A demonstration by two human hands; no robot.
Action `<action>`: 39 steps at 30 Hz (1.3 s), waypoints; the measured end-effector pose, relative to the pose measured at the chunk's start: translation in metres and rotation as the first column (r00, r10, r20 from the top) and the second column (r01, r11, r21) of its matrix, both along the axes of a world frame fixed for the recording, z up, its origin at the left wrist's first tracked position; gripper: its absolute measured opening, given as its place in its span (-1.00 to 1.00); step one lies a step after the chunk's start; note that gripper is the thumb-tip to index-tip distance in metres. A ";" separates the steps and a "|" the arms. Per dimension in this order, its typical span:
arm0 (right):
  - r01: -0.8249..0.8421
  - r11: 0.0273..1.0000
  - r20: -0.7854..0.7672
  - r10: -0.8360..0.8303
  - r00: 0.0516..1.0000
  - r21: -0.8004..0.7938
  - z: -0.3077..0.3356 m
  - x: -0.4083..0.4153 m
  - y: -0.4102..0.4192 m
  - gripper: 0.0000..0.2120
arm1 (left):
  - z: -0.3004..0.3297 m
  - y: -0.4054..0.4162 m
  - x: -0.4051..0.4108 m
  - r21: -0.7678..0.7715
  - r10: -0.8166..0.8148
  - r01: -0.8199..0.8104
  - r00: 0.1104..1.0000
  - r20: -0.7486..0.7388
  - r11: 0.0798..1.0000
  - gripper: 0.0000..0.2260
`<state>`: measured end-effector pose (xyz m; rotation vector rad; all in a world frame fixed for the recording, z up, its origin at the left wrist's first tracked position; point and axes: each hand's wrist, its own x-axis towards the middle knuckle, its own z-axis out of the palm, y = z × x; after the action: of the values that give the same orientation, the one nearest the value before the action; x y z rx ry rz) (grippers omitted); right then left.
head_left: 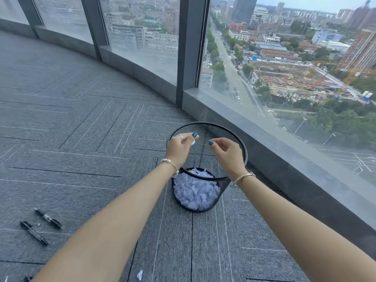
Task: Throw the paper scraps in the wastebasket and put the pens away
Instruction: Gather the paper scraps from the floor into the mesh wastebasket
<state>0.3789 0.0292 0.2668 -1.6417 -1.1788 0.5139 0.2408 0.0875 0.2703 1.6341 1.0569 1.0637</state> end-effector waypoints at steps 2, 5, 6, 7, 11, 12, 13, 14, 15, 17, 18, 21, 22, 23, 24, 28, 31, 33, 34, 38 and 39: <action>0.006 1.000 -0.037 -0.006 0.999 0.009 0.002 -0.005 -0.003 -0.89 | 0.005 0.002 -0.006 -0.002 0.007 -0.007 1.000 0.012 1.000 -0.75; 0.000 1.000 -0.042 0.000 0.999 0.012 0.001 -0.013 -0.004 -0.92 | 0.002 0.007 -0.013 0.004 0.009 -0.009 1.000 0.002 1.000 -0.78; 0.002 1.000 -0.047 -0.002 0.999 0.011 0.000 -0.015 -0.003 -0.90 | 0.000 0.007 -0.013 0.006 0.000 0.000 1.000 0.003 1.000 -0.79; 0.007 1.000 -0.055 -0.006 0.998 0.009 -0.001 -0.016 -0.003 -0.89 | -0.003 0.007 -0.013 0.006 -0.018 0.018 1.000 0.002 1.000 -0.78; 0.007 1.000 -0.074 -0.007 0.997 0.001 -0.008 -0.016 -0.002 -0.88 | -0.013 0.008 -0.007 0.028 -0.112 0.112 0.994 -0.002 0.993 -0.59; 0.003 1.000 -0.084 -0.003 0.996 -0.002 -0.010 -0.015 -0.003 -0.88 | -0.015 0.008 -0.005 0.020 -0.121 0.121 0.993 0.004 0.992 -0.59; 0.003 1.000 -0.093 -0.004 0.996 -0.007 -0.014 -0.013 -0.004 -0.88 | -0.017 0.009 -0.003 0.006 -0.123 0.123 0.992 0.015 0.992 -0.62; 0.006 1.000 -0.101 -0.007 0.995 -0.012 -0.017 -0.012 -0.004 -0.87 | -0.018 0.009 0.000 -0.009 -0.125 0.125 0.992 0.031 0.992 -0.64; 0.011 1.000 -0.108 -0.012 0.994 -0.016 -0.019 -0.010 -0.004 -0.86 | -0.019 0.009 0.002 -0.019 -0.128 0.129 0.991 0.046 0.991 -0.67; 0.016 1.000 -0.130 -0.018 0.991 -0.016 -0.021 -0.008 -0.002 -0.86 | -0.021 0.011 0.005 -0.026 -0.125 0.126 0.991 0.048 0.992 -0.71; 0.016 1.000 -0.141 -0.019 0.990 -0.017 -0.021 -0.006 -0.001 -0.86 | -0.021 0.013 0.006 -0.022 -0.116 0.117 0.993 0.036 0.993 -0.74; 0.013 1.000 -0.162 -0.016 0.987 -0.022 -0.022 -0.003 -0.001 -0.88 | -0.023 0.014 0.005 -0.005 -0.071 0.071 0.997 -0.018 0.997 -0.89; 0.010 1.000 -0.166 -0.014 0.986 -0.022 -0.022 -0.003 -0.002 -0.89 | -0.025 0.014 0.005 0.002 -0.054 0.054 0.998 -0.031 0.999 -0.92; 0.009 1.000 -0.166 -0.012 0.986 -0.022 -0.022 -0.003 -0.003 -0.89 | -0.026 0.014 0.004 0.004 -0.042 0.043 0.998 -0.043 0.999 -0.94; 0.007 1.000 -0.163 -0.010 0.987 -0.020 -0.023 -0.003 -0.004 -0.90 | -0.028 0.014 0.004 0.002 -0.037 0.037 0.998 -0.052 0.999 -0.94; 0.012 0.999 -0.193 -0.018 0.981 -0.034 -0.020 -0.005 -0.005 -0.94 | -0.020 0.006 0.002 -0.008 -0.024 0.023 0.997 -0.078 1.000 -0.84; 0.020 0.999 -0.232 -0.030 0.972 -0.043 -0.017 -0.005 -0.008 -0.92 | -0.014 -0.001 0.001 -0.006 -0.029 0.028 0.996 -0.090 1.000 -0.75; 0.025 0.999 -0.243 -0.032 0.969 -0.033 -0.013 -0.006 -0.012 -0.93 | -0.013 -0.002 0.000 -0.028 -0.031 0.029 0.997 -0.069 0.999 -0.69; 0.023 0.999 -0.251 -0.028 0.968 -0.024 -0.010 -0.007 -0.014 -0.93 | -0.012 -0.001 -0.001 -0.034 -0.018 0.016 0.998 -0.060 0.999 -0.67; -0.016 1.000 -0.260 0.021 0.965 0.023 0.005 -0.020 -0.027 -0.93 | 0.001 -0.004 -0.022 0.007 -0.020 0.021 0.997 -0.077 1.000 -0.67; -0.034 0.999 -0.271 0.042 0.962 0.034 0.008 -0.027 -0.031 -0.93 | 0.002 -0.005 -0.033 0.006 -0.020 0.021 0.997 -0.069 1.000 -0.66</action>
<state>0.3517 -0.0017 0.2744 -1.4716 -1.0103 0.7186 0.2081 0.0827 0.2721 1.6947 1.0803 1.0046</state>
